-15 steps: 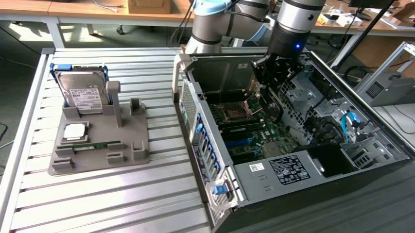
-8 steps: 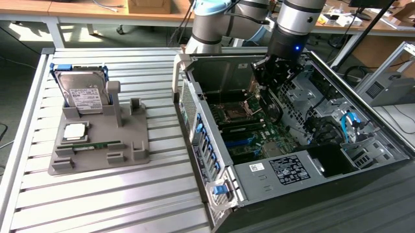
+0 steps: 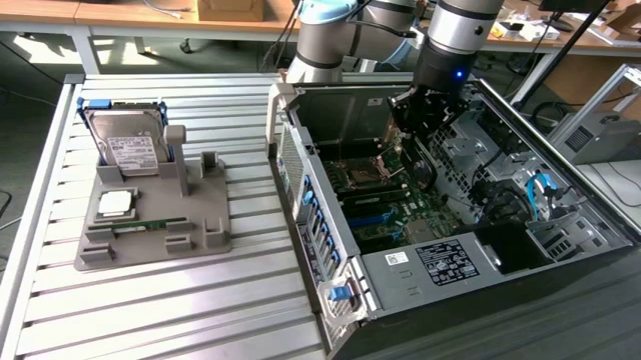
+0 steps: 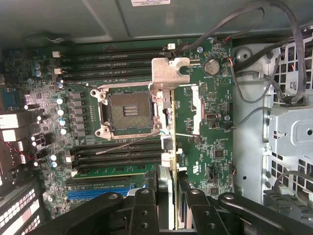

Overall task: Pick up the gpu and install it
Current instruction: 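Insert the gpu into the slot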

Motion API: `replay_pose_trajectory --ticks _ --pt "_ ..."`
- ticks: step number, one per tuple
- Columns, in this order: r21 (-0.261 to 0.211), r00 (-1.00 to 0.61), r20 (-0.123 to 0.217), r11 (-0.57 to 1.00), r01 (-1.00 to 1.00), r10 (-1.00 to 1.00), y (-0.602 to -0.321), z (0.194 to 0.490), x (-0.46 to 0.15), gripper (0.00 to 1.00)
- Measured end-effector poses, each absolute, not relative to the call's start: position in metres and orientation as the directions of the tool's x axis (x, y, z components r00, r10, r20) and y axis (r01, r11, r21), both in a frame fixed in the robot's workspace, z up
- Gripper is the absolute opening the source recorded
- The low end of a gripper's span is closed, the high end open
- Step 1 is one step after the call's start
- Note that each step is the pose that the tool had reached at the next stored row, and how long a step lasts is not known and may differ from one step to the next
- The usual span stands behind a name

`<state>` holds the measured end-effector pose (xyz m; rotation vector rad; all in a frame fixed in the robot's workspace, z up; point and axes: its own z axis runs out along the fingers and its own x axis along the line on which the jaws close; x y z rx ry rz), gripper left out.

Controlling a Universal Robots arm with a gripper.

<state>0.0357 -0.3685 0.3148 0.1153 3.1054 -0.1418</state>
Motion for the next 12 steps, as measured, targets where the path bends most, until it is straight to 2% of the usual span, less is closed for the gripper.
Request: replay_pose_trajectory --ticks 12 --pt "-0.089 -0.999 -0.034 0.996 0.007 0.004 -0.3685 0.3148 0.0358 0.27"
